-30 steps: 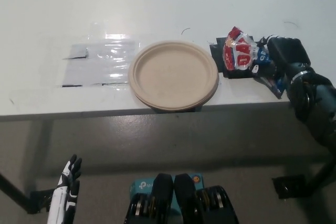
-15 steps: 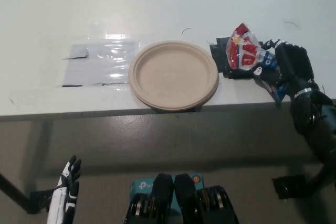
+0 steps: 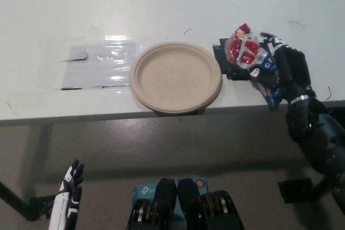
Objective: The robot picks up a small bag of sunflower seeds on the right hand side and take it to the empty plate on the left hand side then pours some sunflower seeds on to the plate.
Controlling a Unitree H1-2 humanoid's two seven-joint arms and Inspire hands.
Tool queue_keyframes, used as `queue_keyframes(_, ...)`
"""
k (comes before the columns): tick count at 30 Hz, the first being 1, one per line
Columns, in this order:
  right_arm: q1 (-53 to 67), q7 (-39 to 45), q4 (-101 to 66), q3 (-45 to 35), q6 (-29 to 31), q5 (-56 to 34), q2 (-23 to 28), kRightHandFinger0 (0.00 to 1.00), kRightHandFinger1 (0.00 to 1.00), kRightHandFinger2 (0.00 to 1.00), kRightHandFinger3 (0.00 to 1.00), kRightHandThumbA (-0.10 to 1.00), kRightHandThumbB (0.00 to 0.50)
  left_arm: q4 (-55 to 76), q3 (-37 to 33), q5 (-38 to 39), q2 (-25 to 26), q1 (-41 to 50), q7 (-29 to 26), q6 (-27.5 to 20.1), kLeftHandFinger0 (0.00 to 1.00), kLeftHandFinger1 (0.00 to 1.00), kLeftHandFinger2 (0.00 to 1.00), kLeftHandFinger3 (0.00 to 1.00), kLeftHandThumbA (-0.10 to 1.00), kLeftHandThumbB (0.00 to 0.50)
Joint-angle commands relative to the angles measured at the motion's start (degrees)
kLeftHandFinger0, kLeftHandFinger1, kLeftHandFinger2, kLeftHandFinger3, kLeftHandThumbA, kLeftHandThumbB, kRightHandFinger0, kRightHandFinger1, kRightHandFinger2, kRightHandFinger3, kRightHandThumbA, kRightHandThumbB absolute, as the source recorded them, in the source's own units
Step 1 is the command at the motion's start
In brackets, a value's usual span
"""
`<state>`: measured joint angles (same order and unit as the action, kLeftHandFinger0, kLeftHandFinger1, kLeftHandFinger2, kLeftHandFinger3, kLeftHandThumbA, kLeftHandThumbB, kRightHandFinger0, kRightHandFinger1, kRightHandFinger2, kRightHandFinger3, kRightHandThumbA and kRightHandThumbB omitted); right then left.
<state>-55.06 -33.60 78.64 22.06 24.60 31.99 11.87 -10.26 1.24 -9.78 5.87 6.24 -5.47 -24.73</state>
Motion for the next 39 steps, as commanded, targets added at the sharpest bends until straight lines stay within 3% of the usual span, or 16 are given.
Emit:
queue_keyframes(1, -1.33, -0.55, -2.80, 1.52, 2.33, -0.77, -1.29, 0.00, 0.35, 0.83, 0.85, -0.10, 0.070, 1.51, -0.06, -0.35, 0.61, 0.17, 0.08, -1.70, 1.00, 1.00, 1.00, 1.00, 1.00, 0.017)
queue_keyframes(3, -1.44, -1.48, -3.95, 2.31, 2.33, -0.69, -1.36, 0.00, 0.39, 0.83, 0.91, -0.10, 0.101, 1.74, -0.12, 0.07, 0.58, 0.22, 0.36, -1.44, 1.00, 1.00, 1.00, 1.00, 1.00, 0.024)
queue_keyframes(6, -1.65, -1.16, -4.80, 2.89, 2.33, -1.33, -1.49, 0.00, 0.40, 0.81, 0.89, -0.10, 0.102, 1.62, -0.12, 0.13, 0.61, 0.17, 0.35, -1.73, 1.00, 1.00, 1.00, 1.00, 1.00, 0.021)
queue_keyframes(8, -1.94, -1.01, -5.12, 3.28, 2.33, -1.28, -1.46, 0.00, 0.41, 0.82, 0.84, -0.10, 0.102, 1.68, -0.14, 0.00, 0.62, -0.07, 0.32, -1.69, 1.00, 1.00, 1.00, 1.00, 1.00, 0.016)
queue_keyframes(15, -2.95, -5.26, -6.20, 8.87, 2.33, 1.77, -0.82, 0.00, 0.28, 0.74, 0.67, -0.10, 0.131, 1.79, -0.16, -0.43, 0.87, -0.33, 0.32, -1.60, 1.00, 1.00, 1.00, 1.00, 1.00, 0.009)
queue_keyframes(20, -4.54, -5.86, -5.33, 11.83, 2.33, 3.44, -0.31, 0.00, 0.30, 0.74, 0.67, -0.10, 0.116, 1.60, -0.17, -0.13, 0.92, -0.70, 0.46, -1.55, 1.00, 1.00, 1.00, 1.00, 1.00, 0.017)
queue_keyframes(24, -5.46, -5.46, -5.26, 13.91, 2.33, 5.27, 0.36, 0.00, 0.35, 0.82, 0.72, -0.10, 0.124, 1.59, -0.21, -0.27, 1.10, -1.11, 0.52, -1.49, 1.00, 1.00, 1.00, 1.00, 1.00, 0.012)
queue_keyframes(28, -6.35, -7.88, -5.31, 17.50, 2.33, 8.45, 1.19, 0.00, 0.35, 0.81, 0.73, -0.10, 0.129, 1.66, -0.29, 0.00, 1.24, -1.45, 0.76, -1.53, 1.00, 1.00, 1.00, 1.00, 1.00, 0.012)
queue_keyframes(29, -6.63, -8.04, -5.04, 18.08, 2.33, 9.09, 1.24, 0.00, 0.34, 0.79, 0.71, -0.10, 0.119, 1.48, -0.31, 0.03, 1.29, -1.51, 0.76, -1.80, 1.00, 1.00, 1.00, 1.00, 1.00, 0.013)
queue_keyframes(32, -8.27, -10.79, -4.03, 22.61, 2.33, 13.91, 1.98, 0.00, 0.25, 0.64, 0.52, -0.10, 0.178, 1.46, -0.19, -0.01, 1.43, -1.83, 0.82, -1.58, 1.00, 1.00, 1.00, 1.00, 1.00, 0.022)
queue_keyframes(35, -10.29, -10.89, -3.55, 27.31, 1.52, 17.86, 3.15, 0.00, 0.22, 0.66, 0.53, -0.10, 0.180, 1.90, -0.18, -0.31, 1.52, -2.03, 0.85, -1.10, 1.00, 1.00, 1.00, 1.00, 1.00, 0.027)
queue_keyframes(36, -10.95, -10.98, -3.57, 28.60, 1.45, 18.79, 3.64, 0.00, 0.21, 0.65, 0.50, -0.10, 0.225, 1.85, -0.26, -0.44, 1.59, -2.16, 0.90, -1.17, 1.00, 1.00, 1.00, 1.00, 1.00, 0.025)
queue_keyframes(39, -12.32, -11.04, -3.54, 31.99, -0.10, 21.37, 4.54, 0.00, 0.22, 0.65, 0.43, -0.10, 0.222, 1.95, -0.44, 0.12, 1.63, -2.31, 1.36, -0.73, 1.00, 1.00, 1.00, 1.00, 1.00, 0.033)
